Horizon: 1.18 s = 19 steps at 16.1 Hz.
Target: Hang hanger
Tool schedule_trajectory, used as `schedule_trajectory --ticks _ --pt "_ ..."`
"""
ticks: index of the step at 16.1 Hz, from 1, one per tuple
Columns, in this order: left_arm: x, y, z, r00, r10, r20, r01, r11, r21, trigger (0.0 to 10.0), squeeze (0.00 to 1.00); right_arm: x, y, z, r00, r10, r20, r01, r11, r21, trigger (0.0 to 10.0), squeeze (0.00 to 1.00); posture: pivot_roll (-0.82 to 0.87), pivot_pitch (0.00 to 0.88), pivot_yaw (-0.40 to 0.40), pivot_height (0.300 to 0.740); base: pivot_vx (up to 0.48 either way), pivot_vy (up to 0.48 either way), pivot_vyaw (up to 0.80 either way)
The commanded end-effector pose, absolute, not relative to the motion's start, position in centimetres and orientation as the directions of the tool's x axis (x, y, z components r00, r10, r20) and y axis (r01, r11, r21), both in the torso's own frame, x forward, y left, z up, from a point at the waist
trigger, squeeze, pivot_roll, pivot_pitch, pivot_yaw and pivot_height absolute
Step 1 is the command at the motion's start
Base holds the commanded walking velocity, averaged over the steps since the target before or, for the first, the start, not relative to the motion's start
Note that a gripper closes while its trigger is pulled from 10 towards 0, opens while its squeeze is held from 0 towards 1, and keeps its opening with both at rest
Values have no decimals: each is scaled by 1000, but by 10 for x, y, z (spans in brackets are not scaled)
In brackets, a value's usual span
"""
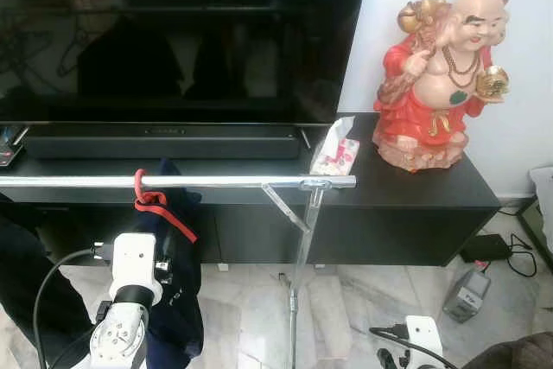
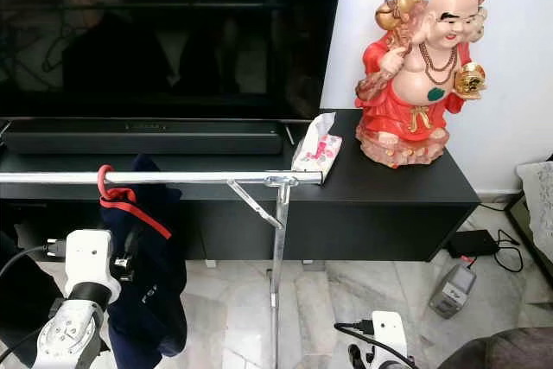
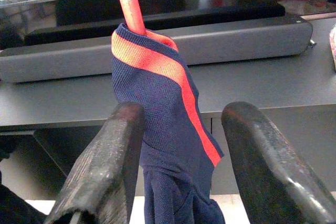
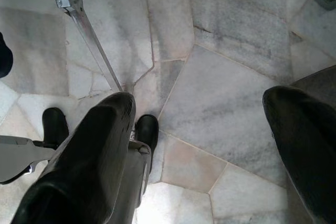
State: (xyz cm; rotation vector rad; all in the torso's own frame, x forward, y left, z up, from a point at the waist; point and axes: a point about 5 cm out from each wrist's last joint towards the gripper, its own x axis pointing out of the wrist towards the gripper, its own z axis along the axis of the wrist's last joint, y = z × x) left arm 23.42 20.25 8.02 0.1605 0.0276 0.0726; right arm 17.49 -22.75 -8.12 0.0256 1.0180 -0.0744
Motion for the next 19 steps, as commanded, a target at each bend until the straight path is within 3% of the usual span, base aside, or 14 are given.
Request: schedule_trajectory --ticks 1,19 --pt "236 200 80 997 70 -23 -65 983 172 10000 0 177 -231 -80 530 -61 -846 79 997 -22 10000 0 74 0 -42 740 0 0 0" --pt "235 198 76 996 58 -60 -49 988 147 10000 0 174 -227 -81 536 -30 -844 96 995 26 10000 0 68 0 -34 740 0 0 0"
